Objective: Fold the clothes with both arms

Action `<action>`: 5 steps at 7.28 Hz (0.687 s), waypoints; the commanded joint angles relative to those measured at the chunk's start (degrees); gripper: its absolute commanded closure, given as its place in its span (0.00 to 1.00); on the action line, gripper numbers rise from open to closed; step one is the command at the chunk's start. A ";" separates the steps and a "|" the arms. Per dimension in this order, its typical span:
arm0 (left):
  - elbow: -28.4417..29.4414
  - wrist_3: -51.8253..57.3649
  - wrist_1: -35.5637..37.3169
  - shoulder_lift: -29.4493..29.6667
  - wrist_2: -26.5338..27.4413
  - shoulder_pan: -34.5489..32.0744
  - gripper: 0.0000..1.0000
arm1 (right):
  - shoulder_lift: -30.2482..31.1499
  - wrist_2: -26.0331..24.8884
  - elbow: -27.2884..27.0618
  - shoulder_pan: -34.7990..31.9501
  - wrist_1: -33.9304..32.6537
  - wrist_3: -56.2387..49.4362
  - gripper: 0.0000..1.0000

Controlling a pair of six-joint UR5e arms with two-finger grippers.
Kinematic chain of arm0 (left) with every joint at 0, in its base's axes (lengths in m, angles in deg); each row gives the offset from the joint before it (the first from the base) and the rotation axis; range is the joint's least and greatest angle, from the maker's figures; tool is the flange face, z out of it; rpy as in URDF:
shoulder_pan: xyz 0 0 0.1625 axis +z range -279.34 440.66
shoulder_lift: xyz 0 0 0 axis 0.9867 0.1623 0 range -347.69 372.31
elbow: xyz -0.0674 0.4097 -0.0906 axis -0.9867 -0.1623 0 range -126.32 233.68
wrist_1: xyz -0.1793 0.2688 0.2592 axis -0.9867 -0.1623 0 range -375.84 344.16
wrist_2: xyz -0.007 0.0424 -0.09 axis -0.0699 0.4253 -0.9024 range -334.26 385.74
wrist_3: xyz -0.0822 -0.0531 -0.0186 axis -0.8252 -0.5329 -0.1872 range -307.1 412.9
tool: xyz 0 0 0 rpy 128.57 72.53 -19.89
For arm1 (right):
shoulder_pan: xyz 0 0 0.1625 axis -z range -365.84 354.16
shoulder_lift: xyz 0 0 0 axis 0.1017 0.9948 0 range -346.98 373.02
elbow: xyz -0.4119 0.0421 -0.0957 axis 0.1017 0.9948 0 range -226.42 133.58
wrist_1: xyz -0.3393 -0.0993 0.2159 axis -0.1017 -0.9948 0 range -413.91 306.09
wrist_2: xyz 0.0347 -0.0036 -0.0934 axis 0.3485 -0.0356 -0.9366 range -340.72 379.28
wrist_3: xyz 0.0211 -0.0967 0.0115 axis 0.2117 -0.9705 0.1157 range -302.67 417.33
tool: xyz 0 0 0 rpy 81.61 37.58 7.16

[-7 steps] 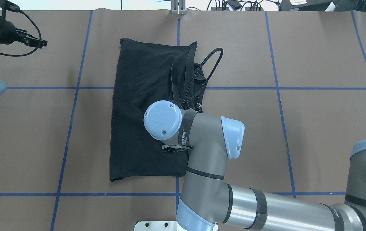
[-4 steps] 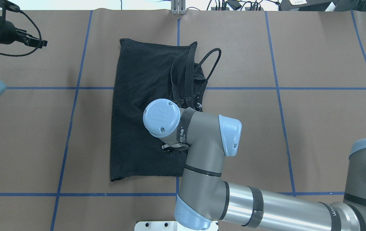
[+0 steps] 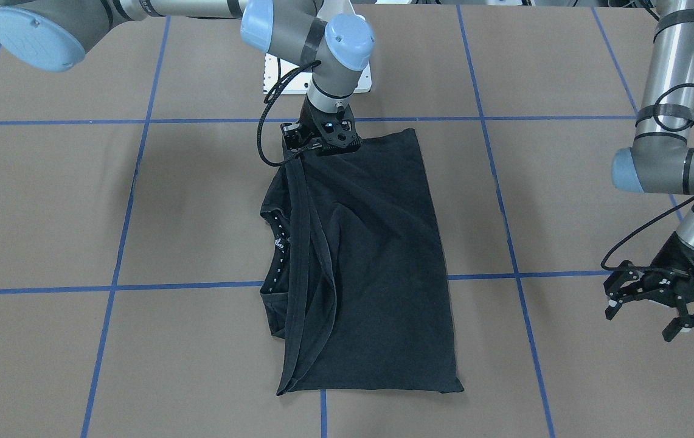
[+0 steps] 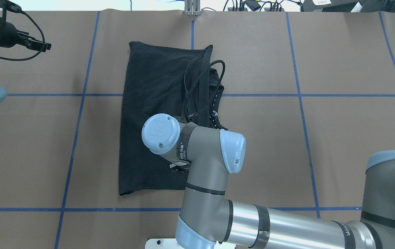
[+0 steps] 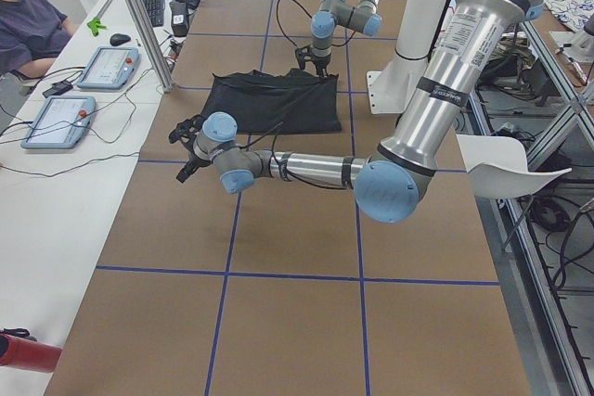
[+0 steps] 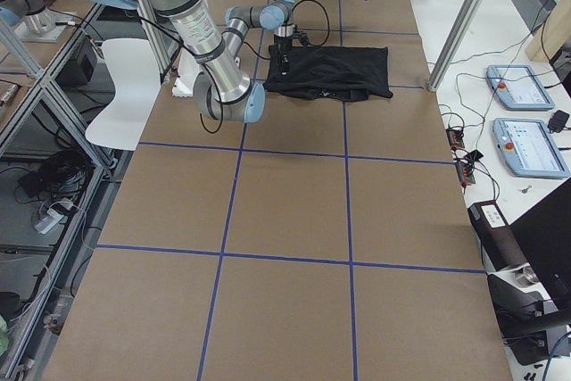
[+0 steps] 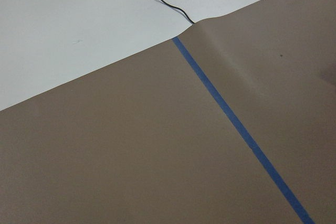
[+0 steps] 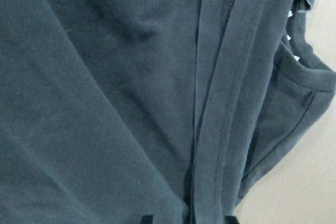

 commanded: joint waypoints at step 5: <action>-0.04 -0.07 0.00 0.01 0.09 0.00 0.00 | 1.73 -0.34 -1.46 1.56 -3.69 -0.36 0.49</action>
